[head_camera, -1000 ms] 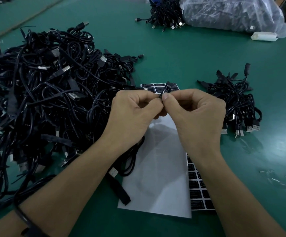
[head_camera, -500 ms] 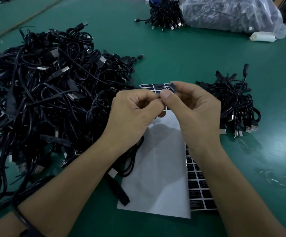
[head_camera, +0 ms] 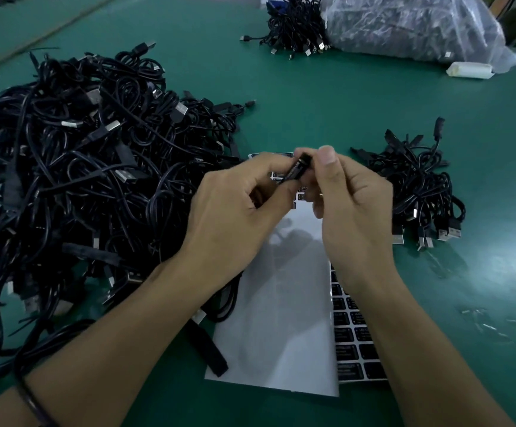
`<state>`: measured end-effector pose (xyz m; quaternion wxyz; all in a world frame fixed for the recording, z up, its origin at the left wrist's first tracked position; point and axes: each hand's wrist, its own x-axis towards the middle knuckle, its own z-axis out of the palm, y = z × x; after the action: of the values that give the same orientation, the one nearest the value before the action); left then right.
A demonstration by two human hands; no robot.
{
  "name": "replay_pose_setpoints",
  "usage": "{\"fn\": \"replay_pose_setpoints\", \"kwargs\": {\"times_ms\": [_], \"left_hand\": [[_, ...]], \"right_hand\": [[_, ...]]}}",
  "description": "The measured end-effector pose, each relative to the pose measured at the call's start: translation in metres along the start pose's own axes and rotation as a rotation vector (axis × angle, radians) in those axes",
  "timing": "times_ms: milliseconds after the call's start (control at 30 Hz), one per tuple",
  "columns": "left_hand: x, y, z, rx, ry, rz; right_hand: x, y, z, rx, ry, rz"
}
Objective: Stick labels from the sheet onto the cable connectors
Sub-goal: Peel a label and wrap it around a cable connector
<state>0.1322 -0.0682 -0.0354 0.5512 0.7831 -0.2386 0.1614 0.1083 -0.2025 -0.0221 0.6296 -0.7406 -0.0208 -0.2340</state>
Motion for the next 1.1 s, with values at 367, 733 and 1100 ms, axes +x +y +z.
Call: {"fn": "replay_pose_setpoints", "kwargs": {"times_ms": [367,733,1100], "left_hand": [[0.012,0.006,-0.011,-0.482,0.333,-0.1],[0.012,0.022,-0.011,-0.548,0.258,-0.01],[0.013,0.013,-0.017,-0.601,0.366,-0.021]], "right_hand": [[-0.01,0.016,0.008,-0.487,-0.424,-0.142],[-0.017,0.011,0.021,-0.595,-0.379,-0.152],[-0.006,0.013,0.014,-0.41,-0.131,-0.268]]}}
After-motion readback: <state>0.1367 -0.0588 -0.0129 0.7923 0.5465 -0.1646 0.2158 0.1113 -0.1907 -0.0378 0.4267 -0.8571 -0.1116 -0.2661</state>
